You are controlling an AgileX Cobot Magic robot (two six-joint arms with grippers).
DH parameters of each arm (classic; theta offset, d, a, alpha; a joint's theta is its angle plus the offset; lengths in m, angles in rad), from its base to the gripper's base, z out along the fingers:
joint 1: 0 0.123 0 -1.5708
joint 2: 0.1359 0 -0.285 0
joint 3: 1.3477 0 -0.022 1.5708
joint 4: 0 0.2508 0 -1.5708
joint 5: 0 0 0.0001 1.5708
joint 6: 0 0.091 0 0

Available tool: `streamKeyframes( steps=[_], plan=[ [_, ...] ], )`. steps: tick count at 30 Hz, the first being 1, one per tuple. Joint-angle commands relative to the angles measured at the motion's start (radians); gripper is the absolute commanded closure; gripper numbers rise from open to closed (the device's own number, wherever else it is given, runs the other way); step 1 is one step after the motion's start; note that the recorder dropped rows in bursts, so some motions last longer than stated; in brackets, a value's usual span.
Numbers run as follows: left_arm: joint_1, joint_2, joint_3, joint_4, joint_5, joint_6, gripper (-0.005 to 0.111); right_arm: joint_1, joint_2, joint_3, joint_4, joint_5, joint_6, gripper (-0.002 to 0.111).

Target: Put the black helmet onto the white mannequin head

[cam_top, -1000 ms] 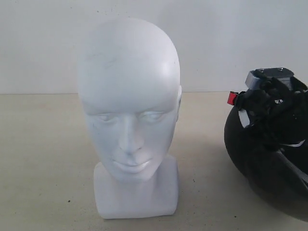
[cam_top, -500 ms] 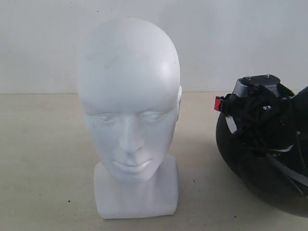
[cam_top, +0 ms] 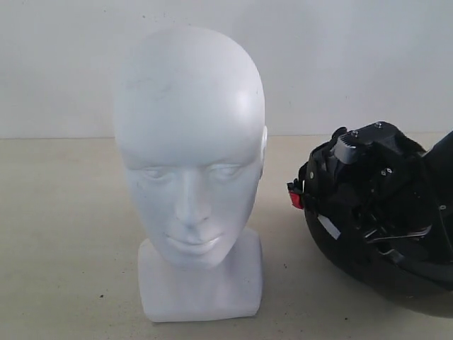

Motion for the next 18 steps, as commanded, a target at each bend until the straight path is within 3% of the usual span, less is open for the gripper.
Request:
streamKeyframes(
  steps=[1, 14, 18],
  plan=[
    [0.0, -0.003, 0.004, -0.007, 0.001, 0.003, 0.102, 0.0, -0.002, -0.002, -0.056, 0.07, -0.022, 0.051],
    [0.0, -0.003, 0.004, -0.007, 0.001, 0.003, 0.102, 0.051, -0.004, -0.002, -0.094, 0.065, 0.004, 0.051],
    [0.0, -0.003, 0.004, -0.007, 0.001, 0.003, 0.102, 0.052, -0.004, -0.002, -0.126, 0.052, 0.028, 0.042]
  ],
)
